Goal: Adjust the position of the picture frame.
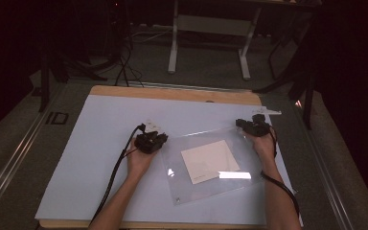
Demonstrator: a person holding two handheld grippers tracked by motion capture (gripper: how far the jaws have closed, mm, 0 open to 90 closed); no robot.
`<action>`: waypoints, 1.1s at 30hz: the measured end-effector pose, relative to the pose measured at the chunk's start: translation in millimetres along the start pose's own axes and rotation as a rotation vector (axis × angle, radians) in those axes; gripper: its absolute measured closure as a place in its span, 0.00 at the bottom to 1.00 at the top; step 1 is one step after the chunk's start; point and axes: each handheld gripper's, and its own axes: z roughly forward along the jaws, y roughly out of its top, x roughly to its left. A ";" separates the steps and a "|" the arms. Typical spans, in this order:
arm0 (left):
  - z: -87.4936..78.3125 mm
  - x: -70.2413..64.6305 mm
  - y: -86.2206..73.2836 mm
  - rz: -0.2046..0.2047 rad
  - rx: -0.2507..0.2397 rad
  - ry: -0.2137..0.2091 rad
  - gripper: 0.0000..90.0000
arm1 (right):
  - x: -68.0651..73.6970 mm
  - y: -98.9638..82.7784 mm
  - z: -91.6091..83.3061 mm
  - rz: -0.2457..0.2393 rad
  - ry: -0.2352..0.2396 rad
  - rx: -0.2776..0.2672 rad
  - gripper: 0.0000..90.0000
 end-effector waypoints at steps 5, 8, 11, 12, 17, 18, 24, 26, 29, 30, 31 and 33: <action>0.8 1.1 -0.9 -0.014 -0.010 -0.008 0.92 | -0.2 -2.8 3.8 -0.008 -0.007 0.028 0.90; 1.2 1.4 -1.2 -0.011 -0.013 -0.008 0.93 | -1.7 -3.9 4.4 0.012 0.002 0.028 0.91; 1.4 4.5 -1.4 -0.040 -0.017 -0.027 0.93 | -2.8 -3.1 4.2 0.026 0.010 0.034 0.91; 1.5 4.9 -1.6 -0.047 -0.020 -0.030 0.93 | -3.0 -2.9 4.2 0.029 0.012 0.034 0.91; 1.3 10.2 -1.6 -0.095 -0.021 -0.063 0.92 | -3.2 -3.2 3.8 0.050 0.011 0.029 0.91; 1.4 11.0 -1.6 -0.108 -0.023 -0.061 0.92 | -3.1 -2.9 3.6 0.057 0.010 0.031 0.91; -0.5 20.9 -0.6 -0.156 -0.026 -0.044 0.91 | 1.4 2.1 0.2 0.077 0.034 0.058 0.90; -2.8 25.2 -0.3 -0.170 -0.031 -0.038 0.91 | 5.1 3.7 0.3 0.078 0.039 0.066 0.90; -7.4 33.4 0.4 -0.199 -0.037 -0.030 0.90 | 11.2 5.8 1.0 0.086 0.053 0.076 0.90; -9.0 36.3 0.8 -0.203 -0.039 -0.030 0.90 | 13.7 6.7 1.2 0.087 0.058 0.076 0.90; -10.2 39.1 1.2 -0.209 -0.042 -0.027 0.90 | 16.0 7.6 1.2 0.088 0.062 0.077 0.90; -12.1 44.7 2.6 -0.225 -0.041 -0.020 0.90 | 20.8 9.7 0.8 0.093 0.070 0.073 0.89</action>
